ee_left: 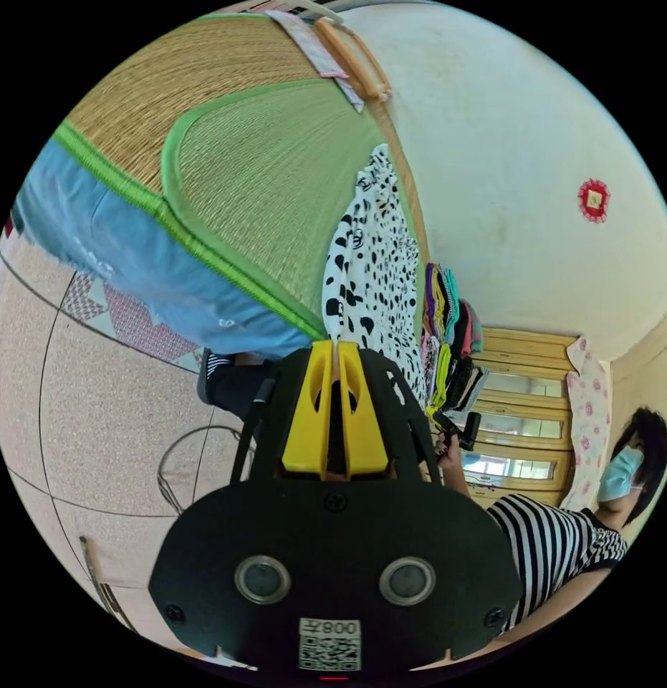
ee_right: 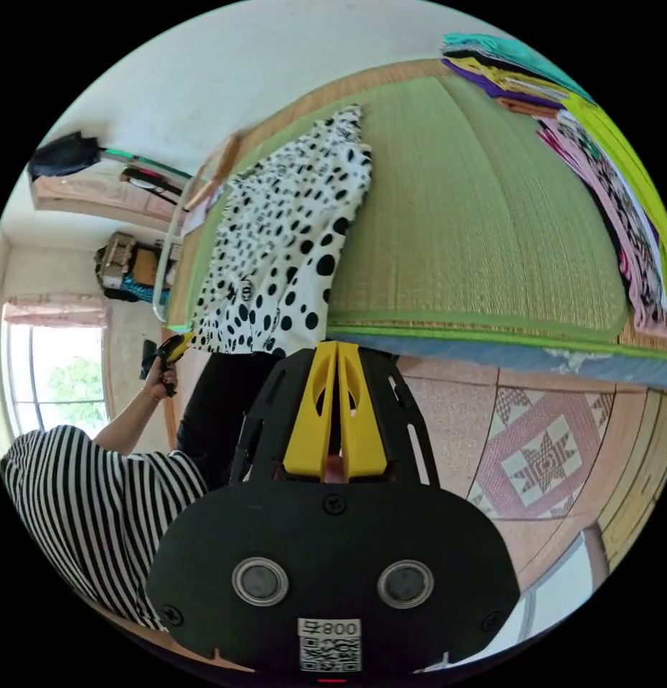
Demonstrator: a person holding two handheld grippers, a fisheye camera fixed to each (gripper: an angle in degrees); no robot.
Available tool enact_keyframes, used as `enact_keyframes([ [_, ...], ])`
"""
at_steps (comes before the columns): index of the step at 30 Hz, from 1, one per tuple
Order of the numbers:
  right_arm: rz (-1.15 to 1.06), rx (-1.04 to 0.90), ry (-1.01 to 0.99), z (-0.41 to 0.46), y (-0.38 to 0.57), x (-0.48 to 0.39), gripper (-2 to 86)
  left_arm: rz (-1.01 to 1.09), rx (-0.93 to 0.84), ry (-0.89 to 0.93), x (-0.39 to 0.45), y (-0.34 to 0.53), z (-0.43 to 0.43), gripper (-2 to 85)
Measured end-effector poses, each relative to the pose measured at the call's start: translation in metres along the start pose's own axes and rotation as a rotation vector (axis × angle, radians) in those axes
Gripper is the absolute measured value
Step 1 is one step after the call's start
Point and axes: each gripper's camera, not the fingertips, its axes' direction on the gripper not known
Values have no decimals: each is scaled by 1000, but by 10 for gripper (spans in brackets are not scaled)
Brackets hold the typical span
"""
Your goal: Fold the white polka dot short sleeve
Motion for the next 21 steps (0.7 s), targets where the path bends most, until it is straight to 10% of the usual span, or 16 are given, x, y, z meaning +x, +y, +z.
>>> enact_keyframes([
  [21,141,-75,-70,85,5,30,80,10,15,-82,-9,25,11,62],
])
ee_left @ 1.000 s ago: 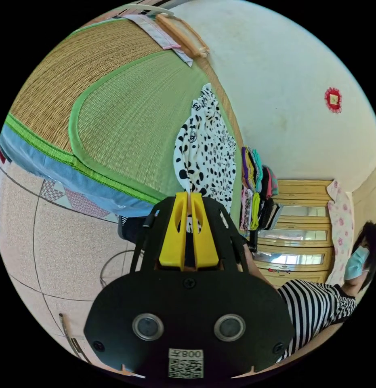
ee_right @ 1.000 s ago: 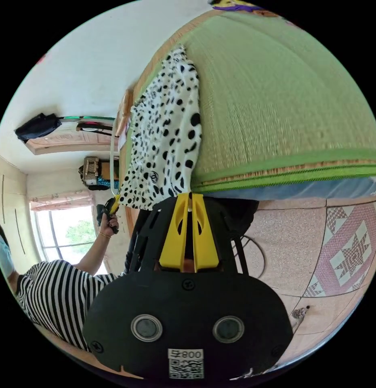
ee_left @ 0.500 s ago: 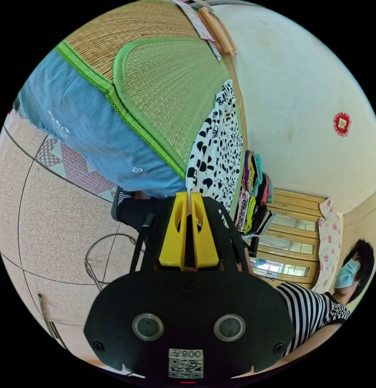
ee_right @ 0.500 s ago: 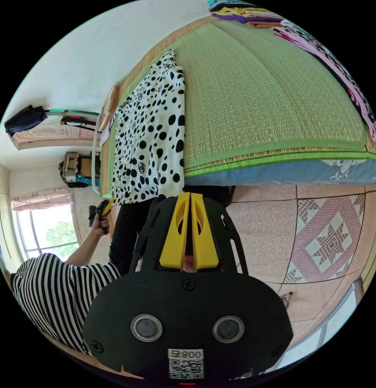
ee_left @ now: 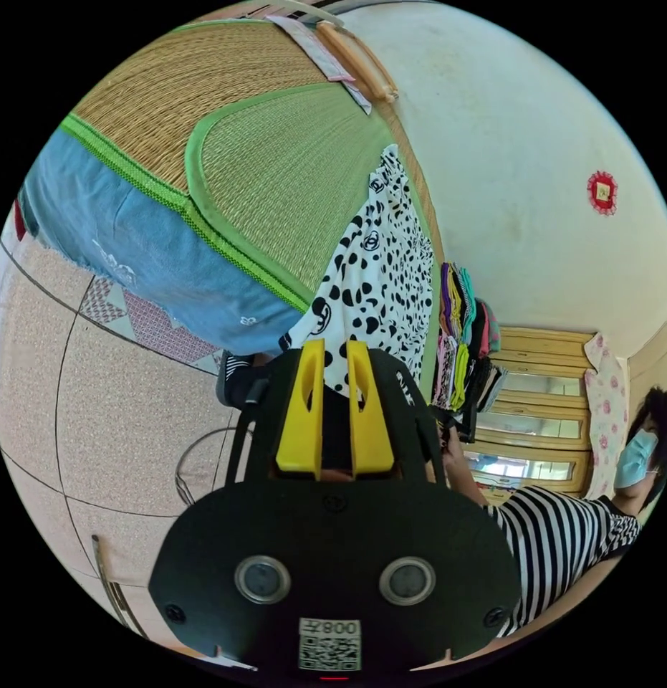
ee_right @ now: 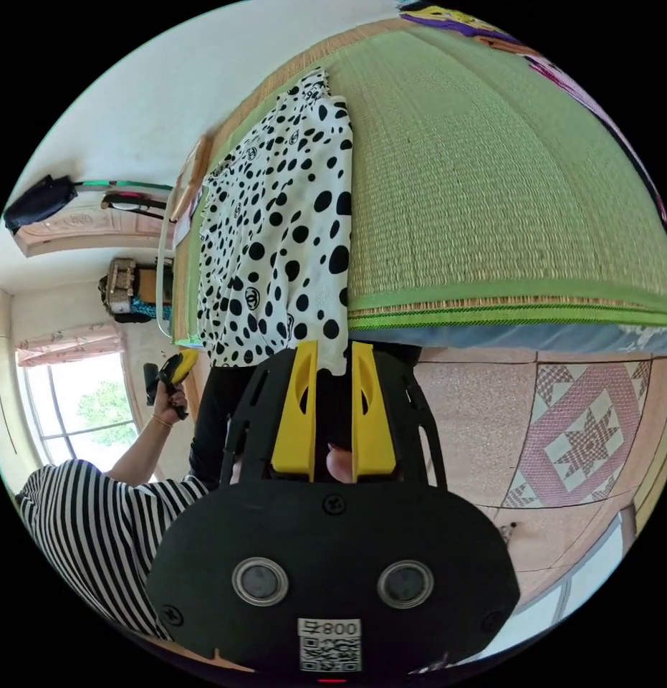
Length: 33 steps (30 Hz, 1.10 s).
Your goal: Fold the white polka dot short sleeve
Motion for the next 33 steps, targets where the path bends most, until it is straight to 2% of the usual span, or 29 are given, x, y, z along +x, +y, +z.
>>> enact_keyframes([
  [3,48,34,-97,1,10,19,82,40,-34,-71,8,-2,8,67],
  [8,104,24,-216,20,10,46,74,99,-147,-225,28,-11,32,17],
  [12,112,28,-301,27,7,58,33,93,-122,-150,35,-11,29,10],
  [16,60,19,-276,14,6,55,21,134,-53,-139,49,-11,15,25],
  [21,28,22,-279,-2,4,52,15,222,-36,-283,75,-36,24,65],
  [26,12,2,-262,-7,-1,47,13,297,-115,-510,99,-70,52,25],
  [28,12,3,-257,-12,-2,46,12,285,-127,-491,103,-74,49,15],
  [30,-12,3,-248,-26,-1,40,12,266,-70,-392,106,-73,33,10],
  [32,-41,4,-211,-42,2,34,12,203,32,-214,99,-65,5,7],
  [33,-46,2,-173,-50,3,33,12,186,49,-197,96,-63,1,7],
])
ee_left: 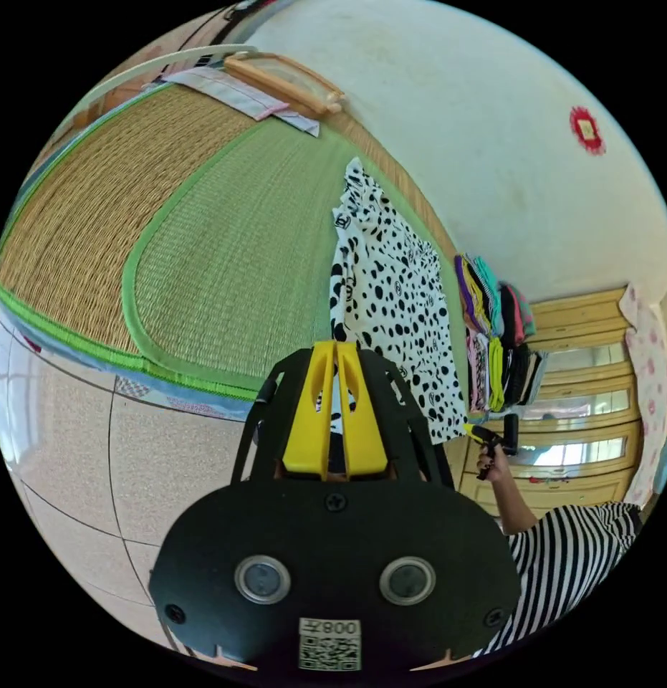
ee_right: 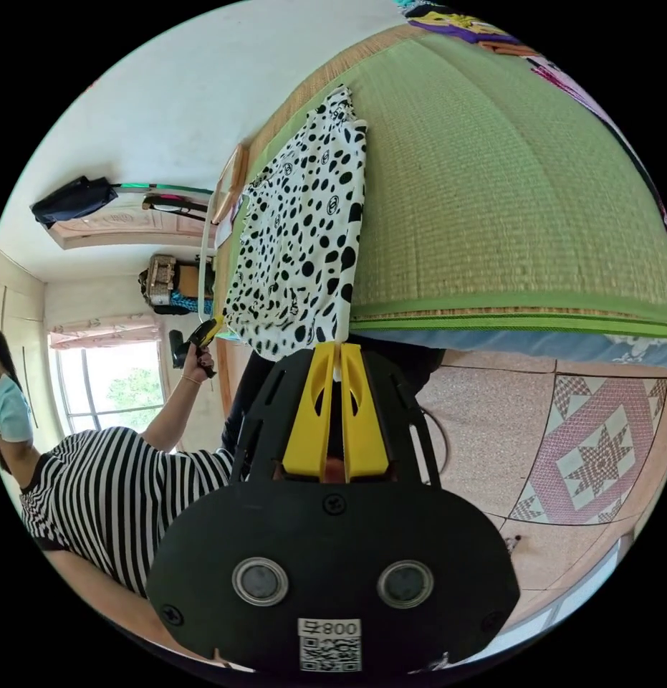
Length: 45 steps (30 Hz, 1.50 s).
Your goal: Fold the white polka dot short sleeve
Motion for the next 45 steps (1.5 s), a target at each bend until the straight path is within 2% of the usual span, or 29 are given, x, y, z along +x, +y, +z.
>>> enact_keyframes([
  [4,44,7,-27,-9,0,13,12,-143,-31,41,-34,9,4,8],
  [7,90,-21,-33,4,0,23,14,-176,-57,72,-40,8,13,16],
  [14,200,71,40,-7,1,28,23,-6,28,1,3,-37,-1,68],
  [18,126,154,91,-18,-36,-5,45,93,-68,-98,26,-76,26,67],
  [22,50,147,202,-4,-89,-41,66,140,-169,-255,42,-104,52,24],
  [24,31,113,264,12,-119,-54,67,129,-173,-236,44,-112,49,16],
  [27,30,51,314,33,-140,-58,57,74,-54,-98,37,-115,23,10],
  [31,32,81,332,32,-142,-64,34,-112,-14,-21,-7,-111,12,13],
  [33,27,85,336,32,-143,-70,32,-139,-5,30,-14,-111,13,19],
  [39,18,111,334,28,-152,-89,43,-55,88,43,13,-142,5,65],
  [45,-37,154,349,18,-194,-117,63,105,-34,-88,55,-209,39,60],
])
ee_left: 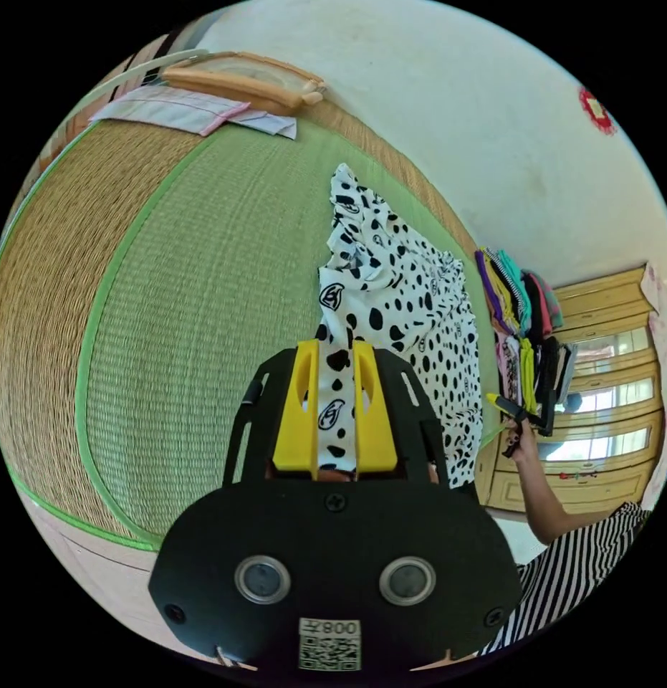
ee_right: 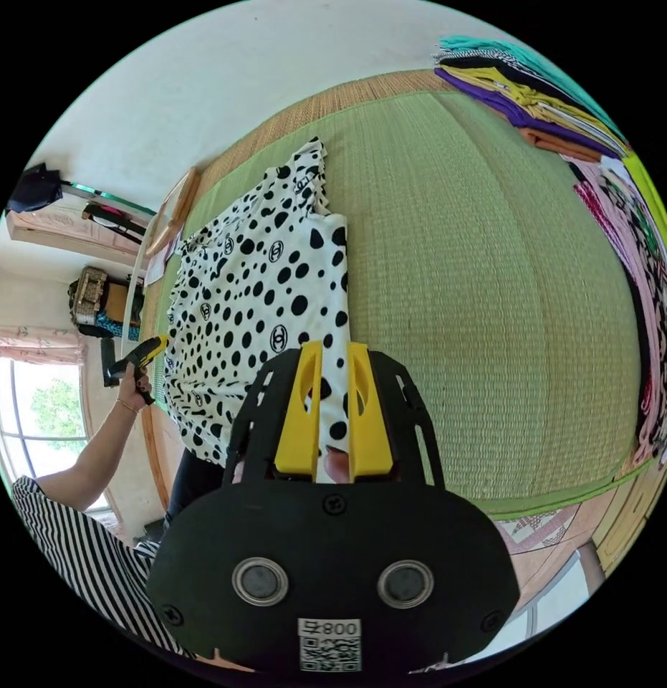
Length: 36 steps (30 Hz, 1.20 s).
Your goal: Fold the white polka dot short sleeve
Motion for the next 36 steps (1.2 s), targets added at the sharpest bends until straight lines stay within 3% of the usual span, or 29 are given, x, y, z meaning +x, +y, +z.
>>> enact_keyframes([
  [2,-6,7,0,2,-21,-4,67,2,-62,-73,5,-21,15,33],
  [5,-2,20,-6,6,-55,-6,69,1,-8,-104,5,-40,5,18],
  [13,-30,46,37,15,-123,-21,60,-41,13,-7,-11,-62,0,16],
  [21,-59,14,124,7,-162,-11,1,-49,42,-24,-9,-88,-7,23],
  [26,-49,66,147,-15,-156,-1,3,-7,168,-25,1,-99,-37,54],
  [32,-90,152,-30,-33,-178,-1,53,113,164,15,21,-153,-31,75],
  [36,-139,173,-50,-28,-226,-14,79,77,141,36,16,-196,-13,79],
])
